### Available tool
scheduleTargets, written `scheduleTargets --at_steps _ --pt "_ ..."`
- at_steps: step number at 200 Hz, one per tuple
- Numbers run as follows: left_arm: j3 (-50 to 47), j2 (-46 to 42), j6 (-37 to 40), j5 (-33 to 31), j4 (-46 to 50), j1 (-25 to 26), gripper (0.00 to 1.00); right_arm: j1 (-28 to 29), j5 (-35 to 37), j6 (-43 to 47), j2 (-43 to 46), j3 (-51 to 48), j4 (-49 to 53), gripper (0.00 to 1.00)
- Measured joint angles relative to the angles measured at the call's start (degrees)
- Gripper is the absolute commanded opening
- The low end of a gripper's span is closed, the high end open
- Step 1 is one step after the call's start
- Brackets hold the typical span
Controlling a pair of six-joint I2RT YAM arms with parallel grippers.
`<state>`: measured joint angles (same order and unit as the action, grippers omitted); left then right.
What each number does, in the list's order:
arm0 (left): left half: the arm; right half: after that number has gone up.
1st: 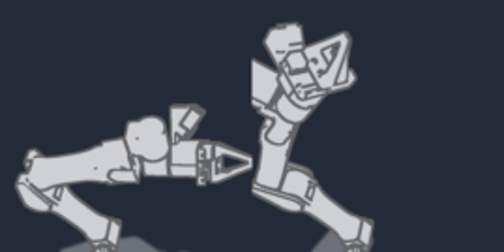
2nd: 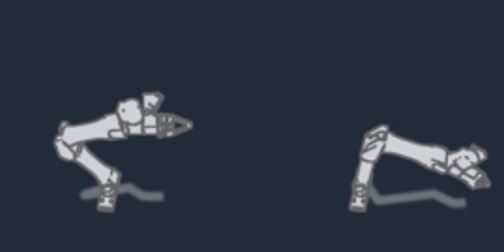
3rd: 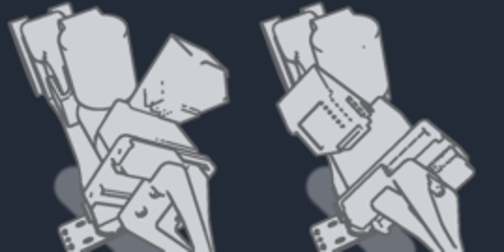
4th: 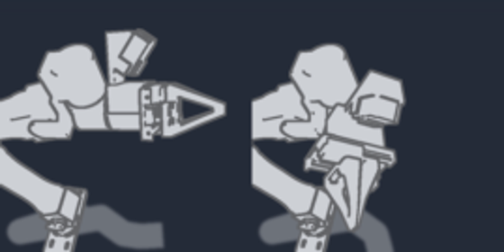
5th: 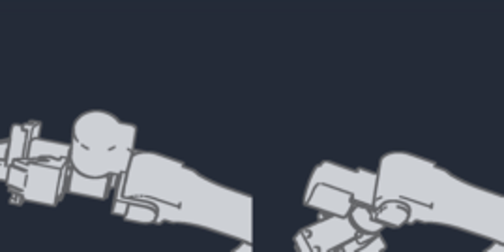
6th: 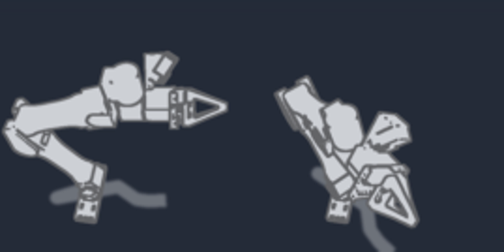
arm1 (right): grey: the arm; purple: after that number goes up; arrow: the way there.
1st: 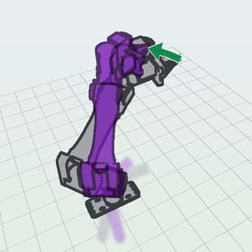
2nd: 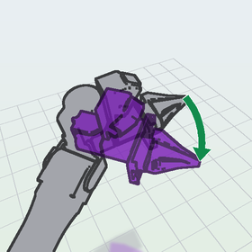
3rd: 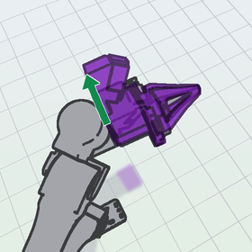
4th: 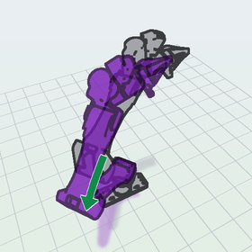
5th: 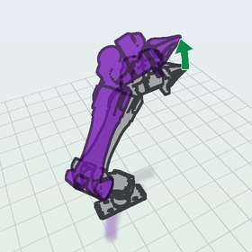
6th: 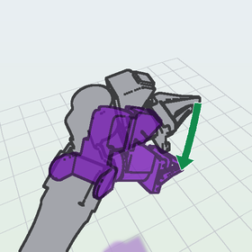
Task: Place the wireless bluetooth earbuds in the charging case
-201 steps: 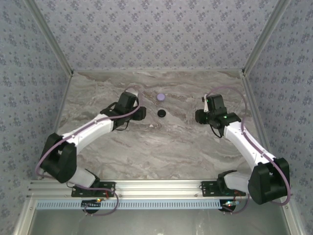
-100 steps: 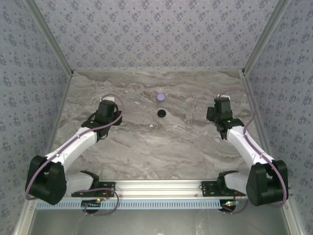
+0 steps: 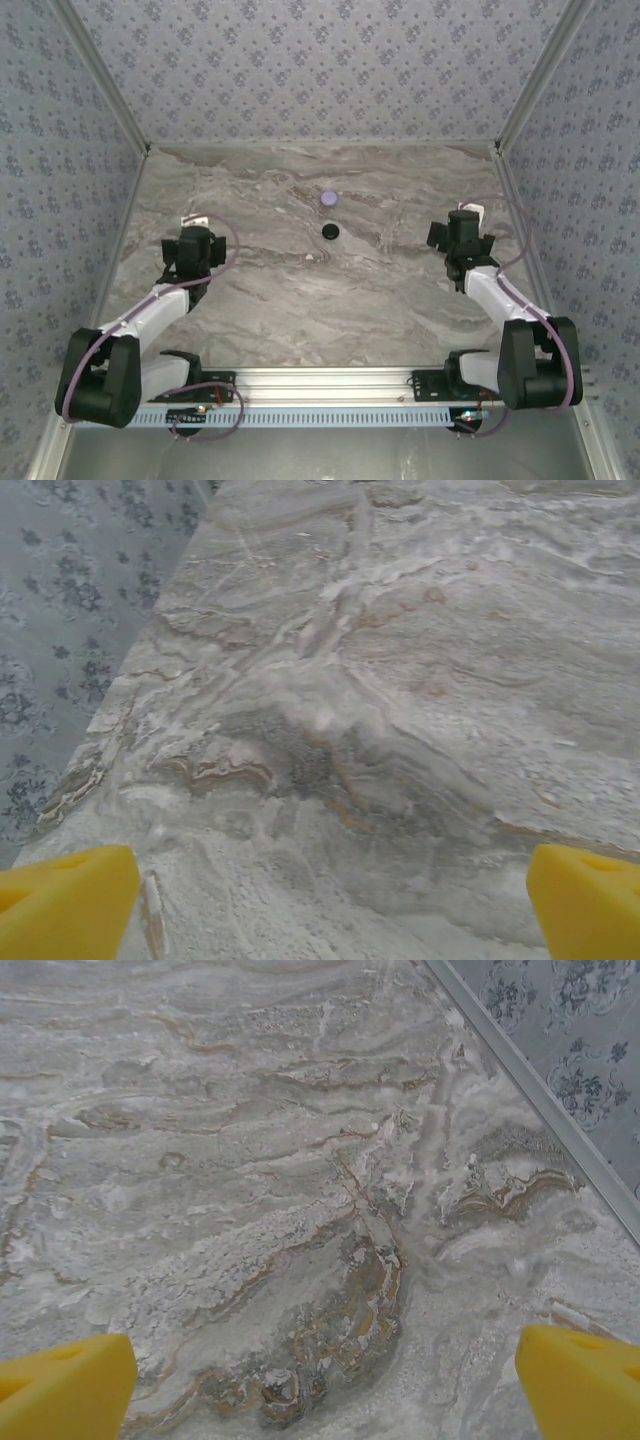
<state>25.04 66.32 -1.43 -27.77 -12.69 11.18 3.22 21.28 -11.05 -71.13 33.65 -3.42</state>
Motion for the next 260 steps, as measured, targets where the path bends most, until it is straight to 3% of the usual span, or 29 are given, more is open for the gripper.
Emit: scheduleTargets --at_steps 33,71,134,199,260 --pt "-2.84 1.01 0.13 3.3 -6.54 -4.37 0.99 -0.87 0.0 -0.11 -2.51 -0.02 -2.19 1.0" --pt "-5.27 2.78 -0.31 11.37 -13.33 -8.94 0.99 -1.79 -1.88 0.13 -3.56 -2.23 -8.79 1.0" --pt "-7.52 4.7 -0.55 22.45 -23.19 -10.86 0.99 -2.8 -6.58 4.09 -4.57 -9.03 -21.79 1.0" --pt "-9.14 13.09 -0.22 26.88 -36.24 -12.09 0.99 -4.31 -9.01 7.06 -5.51 -12.87 -32.81 1.0" --pt "-8.46 20.5 -0.07 28.15 -40.37 -12.33 0.99 -5.51 -11.47 7.72 -11.3 -13.81 -40.17 1.0"
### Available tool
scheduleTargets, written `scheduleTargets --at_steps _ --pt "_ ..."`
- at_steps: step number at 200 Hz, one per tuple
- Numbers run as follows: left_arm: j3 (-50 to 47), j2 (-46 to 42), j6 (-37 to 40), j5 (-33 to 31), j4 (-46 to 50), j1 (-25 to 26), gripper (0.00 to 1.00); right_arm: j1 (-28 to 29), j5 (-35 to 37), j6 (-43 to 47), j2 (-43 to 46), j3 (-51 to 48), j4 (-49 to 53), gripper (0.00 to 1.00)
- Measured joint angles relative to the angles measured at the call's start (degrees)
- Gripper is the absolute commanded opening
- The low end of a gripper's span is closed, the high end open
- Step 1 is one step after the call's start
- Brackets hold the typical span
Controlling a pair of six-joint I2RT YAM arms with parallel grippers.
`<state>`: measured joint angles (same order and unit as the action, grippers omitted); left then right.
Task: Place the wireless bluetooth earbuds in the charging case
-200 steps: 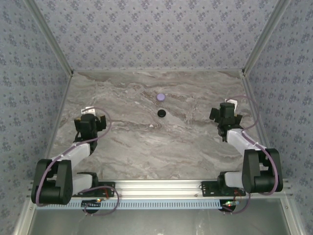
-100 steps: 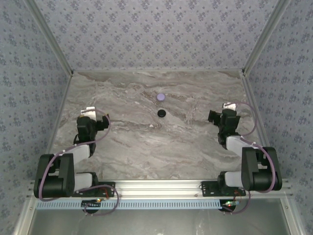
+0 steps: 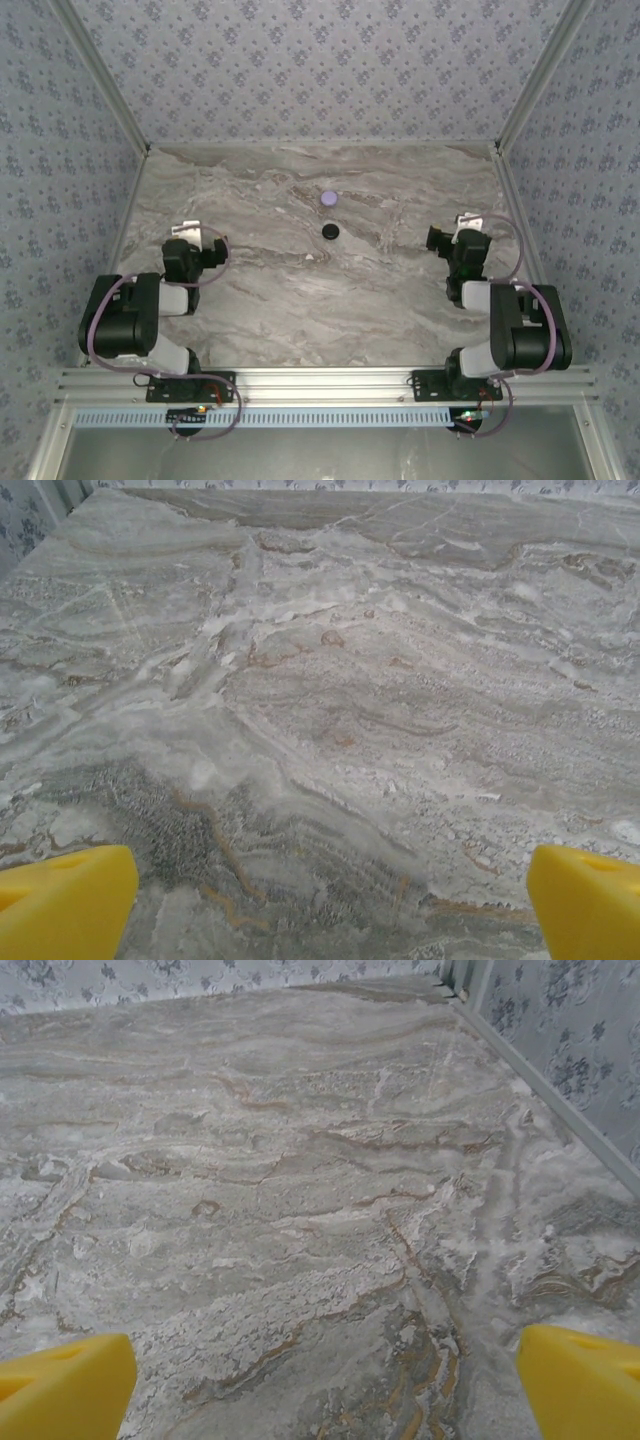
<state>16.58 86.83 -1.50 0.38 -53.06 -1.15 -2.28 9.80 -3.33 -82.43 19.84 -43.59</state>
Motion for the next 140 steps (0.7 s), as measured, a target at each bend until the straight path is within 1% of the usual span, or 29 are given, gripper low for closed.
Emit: scheduleTargets --at_steps 21,37,97,140 --pt "3.91 0.5 -0.02 -0.22 3.63 0.0 0.99 0.55 -0.22 0.74 -3.1 0.22 -1.84 1.0" --pt "6.01 0.68 -0.02 -0.5 4.33 0.0 0.99 1.42 -0.46 1.51 -4.42 0.24 -1.84 1.0" --pt "6.38 0.7 -0.04 -1.09 6.43 0.0 0.99 1.73 -0.94 2.49 -4.48 0.26 -2.51 1.0" --pt "6.38 0.7 -0.02 -1.09 6.69 0.0 0.99 0.63 -6.03 3.28 -4.48 1.53 -1.73 1.0"
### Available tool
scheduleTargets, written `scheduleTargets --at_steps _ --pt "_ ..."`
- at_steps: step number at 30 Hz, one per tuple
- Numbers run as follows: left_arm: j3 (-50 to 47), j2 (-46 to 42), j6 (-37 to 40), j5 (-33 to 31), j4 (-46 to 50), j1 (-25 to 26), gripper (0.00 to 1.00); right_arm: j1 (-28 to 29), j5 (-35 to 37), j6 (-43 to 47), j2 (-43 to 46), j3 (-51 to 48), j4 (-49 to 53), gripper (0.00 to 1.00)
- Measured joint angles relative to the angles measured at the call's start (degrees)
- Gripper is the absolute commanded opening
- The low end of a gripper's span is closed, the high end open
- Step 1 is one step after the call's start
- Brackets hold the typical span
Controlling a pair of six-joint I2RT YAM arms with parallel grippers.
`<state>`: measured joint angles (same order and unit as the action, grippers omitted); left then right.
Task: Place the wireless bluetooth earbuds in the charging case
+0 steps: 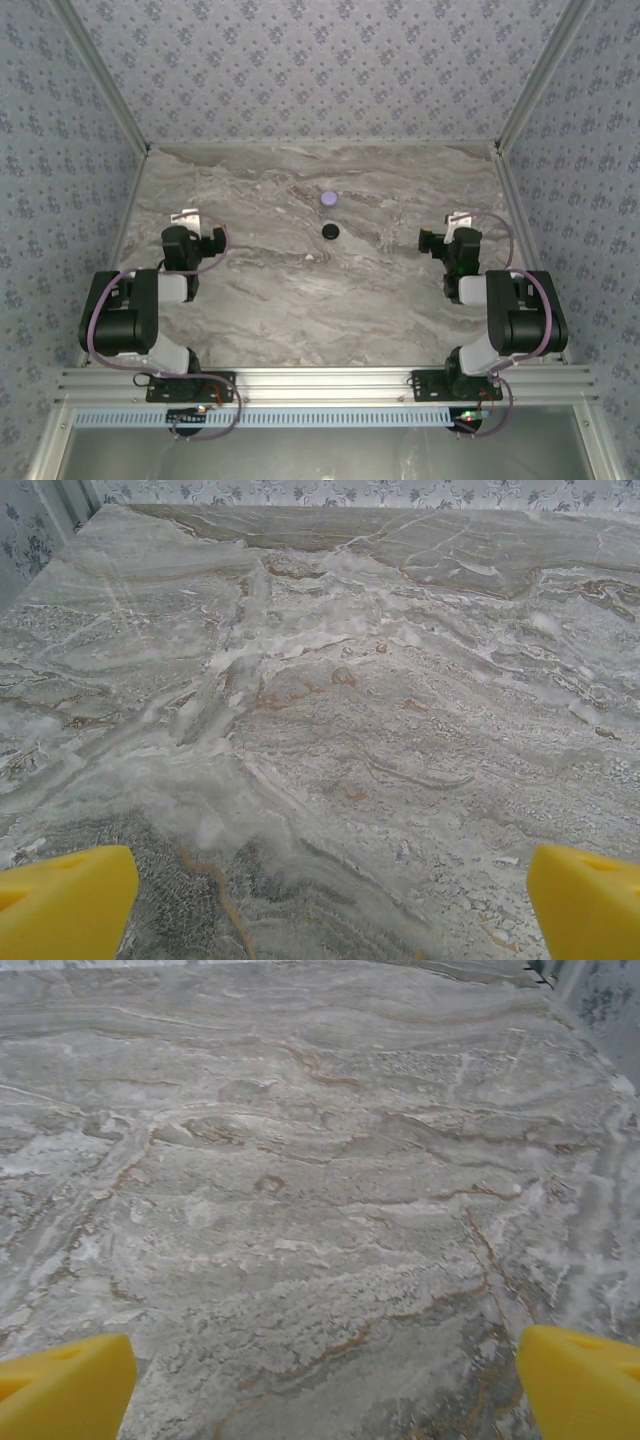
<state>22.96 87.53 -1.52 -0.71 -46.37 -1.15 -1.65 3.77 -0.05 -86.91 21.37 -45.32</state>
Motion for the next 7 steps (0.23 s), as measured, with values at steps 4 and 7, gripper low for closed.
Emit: scheduleTargets --at_steps 4,7 --pt "0.0 0.0 0.0 0.0 0.0 0.0 0.99 -0.09 -1.33 0.15 0.0 0.17 0.11 1.0" --pt "0.0 0.0 0.0 0.0 0.02 0.0 0.99 -0.09 -1.75 0.15 0.0 0.22 0.09 1.0"
